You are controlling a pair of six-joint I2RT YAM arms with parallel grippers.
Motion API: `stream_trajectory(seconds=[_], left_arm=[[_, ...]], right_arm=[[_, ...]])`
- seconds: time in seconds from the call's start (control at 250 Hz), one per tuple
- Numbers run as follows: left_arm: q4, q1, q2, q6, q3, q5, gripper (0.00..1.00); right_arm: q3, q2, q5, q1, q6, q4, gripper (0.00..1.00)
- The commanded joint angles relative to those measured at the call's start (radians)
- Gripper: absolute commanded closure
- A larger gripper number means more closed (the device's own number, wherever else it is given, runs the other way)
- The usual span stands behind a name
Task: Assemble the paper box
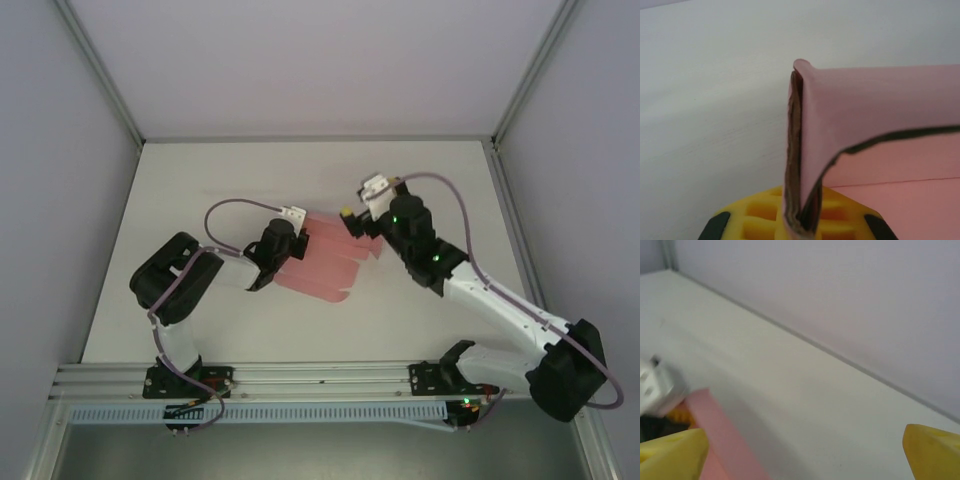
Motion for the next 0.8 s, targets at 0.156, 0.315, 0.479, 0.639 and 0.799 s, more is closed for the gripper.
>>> stream_trajectory(seconds=[0.156,0.315,0.479,0.639,0.799], left_arm=[[0.006,-0.002,-0.023,0.108,-0.033,0.165,1.00],[0.015,-0.002,-0.017,0.109,-0.035,0.176,1.00],[0.005,-0.003,-0.007,0.115,-0.026,0.181,0.99],[-0.007,-0.003,0.002,0.112,-0.015,0.181,0.96],[-0.007,-0.002,0.014,0.103,-0.005,0.185,0.91]], right_arm=[[0.303,0.364,-0.356,-0.165,0.360,-0.332,0.02],[0.319,0.478,-0.505,-0.166,0.362,-0.305,0.03],[0.350,0.569,-0.621,-0.166,0.369,-0.289,0.04],[0.373,0.635,-0.659,-0.162,0.357,-0.318,0.06],[0.331,0.649,-0.683,-0.152,0.338,-0.306,0.06]])
